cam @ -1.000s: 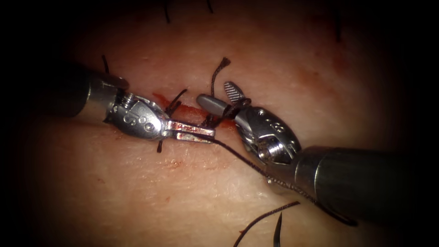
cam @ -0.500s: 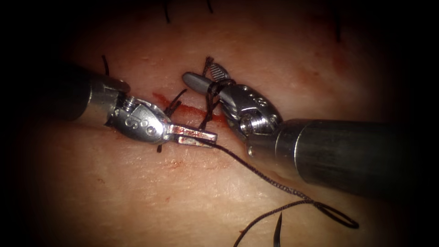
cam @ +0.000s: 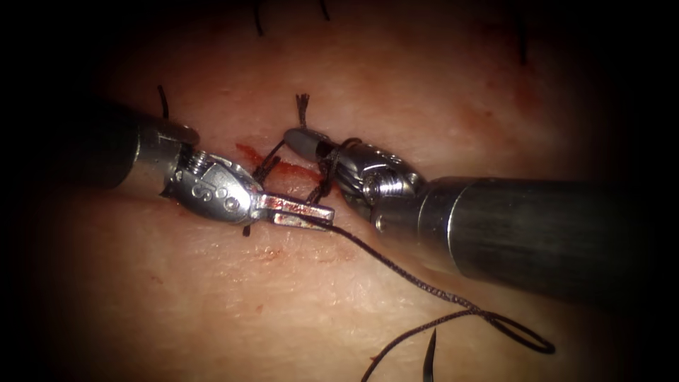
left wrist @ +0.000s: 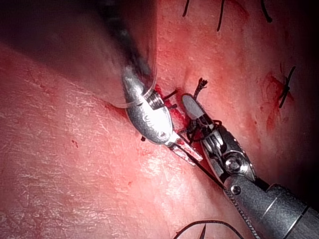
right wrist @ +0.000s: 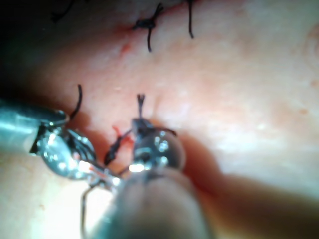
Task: Wound Closure
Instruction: Grip the short end of the thread using the right gripper, then tighten the knot by pulling down with the right gripper and pulling up with the left gripper
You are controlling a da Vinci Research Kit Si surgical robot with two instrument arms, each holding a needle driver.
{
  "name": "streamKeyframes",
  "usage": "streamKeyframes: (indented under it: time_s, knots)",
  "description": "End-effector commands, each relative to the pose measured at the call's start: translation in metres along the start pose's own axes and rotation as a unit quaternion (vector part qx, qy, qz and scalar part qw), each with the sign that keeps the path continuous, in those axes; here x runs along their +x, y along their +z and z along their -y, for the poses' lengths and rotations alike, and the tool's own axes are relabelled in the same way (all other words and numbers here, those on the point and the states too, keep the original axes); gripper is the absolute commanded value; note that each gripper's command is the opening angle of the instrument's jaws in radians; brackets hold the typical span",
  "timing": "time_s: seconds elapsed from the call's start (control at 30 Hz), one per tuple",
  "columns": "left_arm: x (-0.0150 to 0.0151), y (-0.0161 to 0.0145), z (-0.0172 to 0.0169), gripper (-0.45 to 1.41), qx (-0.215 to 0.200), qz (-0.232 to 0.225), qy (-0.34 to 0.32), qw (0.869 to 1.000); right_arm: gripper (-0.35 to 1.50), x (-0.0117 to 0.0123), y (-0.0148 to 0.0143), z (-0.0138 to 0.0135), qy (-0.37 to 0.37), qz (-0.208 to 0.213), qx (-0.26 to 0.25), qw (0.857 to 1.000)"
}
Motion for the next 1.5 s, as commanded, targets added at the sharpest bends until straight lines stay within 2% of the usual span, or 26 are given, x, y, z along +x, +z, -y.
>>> streamKeyframes:
  time_s: [0.03,0.2,0.37,0.57,0.7,0.83,0.97,1.13,1.27,1.5]
  knots:
    - [-0.0006,0.0004,-0.0004,-0.45,-0.001,-0.001,-0.001,1.000,-0.35,0.0000,-0.0001,0.0002,-0.008,-0.012,0.007,1.000]
    - [-0.0007,-0.0009,0.0003,-0.45,0.010,0.009,-0.001,1.000,-0.35,0.0004,-0.0013,0.0018,-0.037,-0.033,0.016,0.999]
    - [-0.0011,-0.0032,0.0022,-0.45,0.031,0.026,-0.019,0.999,-0.35,-0.0009,-0.0025,0.0040,-0.070,-0.041,0.025,0.996]
    - [-0.0017,-0.0069,0.0052,-0.45,0.051,0.043,-0.036,0.997,-0.35,-0.0018,-0.0034,0.0039,-0.080,-0.050,0.019,0.995]
    - [-0.0021,-0.0080,0.0075,-0.45,0.063,0.053,-0.044,0.996,-0.35,-0.0026,-0.0034,0.0032,-0.084,-0.051,0.015,0.995]
    - [-0.0026,-0.0084,0.0095,-0.45,0.065,0.055,-0.048,0.995,-0.35,-0.0035,-0.0034,0.0030,-0.088,-0.046,0.013,0.995]
    - [-0.0043,-0.0082,0.0134,-0.45,0.062,0.066,-0.052,0.995,-0.35,-0.0053,-0.0037,0.0033,-0.094,-0.038,0.019,0.995]
    - [-0.0059,-0.0076,0.0163,-0.45,0.057,0.072,-0.057,0.994,-0.35,-0.0065,-0.0039,0.0033,-0.099,-0.033,0.018,0.994]
    - [-0.0073,-0.0073,0.0195,-0.45,0.060,0.075,-0.061,0.994,-0.35,-0.0084,-0.0041,0.0041,-0.125,-0.012,0.035,0.992]
    - [-0.0084,-0.0074,0.0219,-0.45,0.062,0.080,-0.062,0.993,-0.35,-0.0100,-0.0056,0.0060,-0.173,0.014,0.054,0.983]
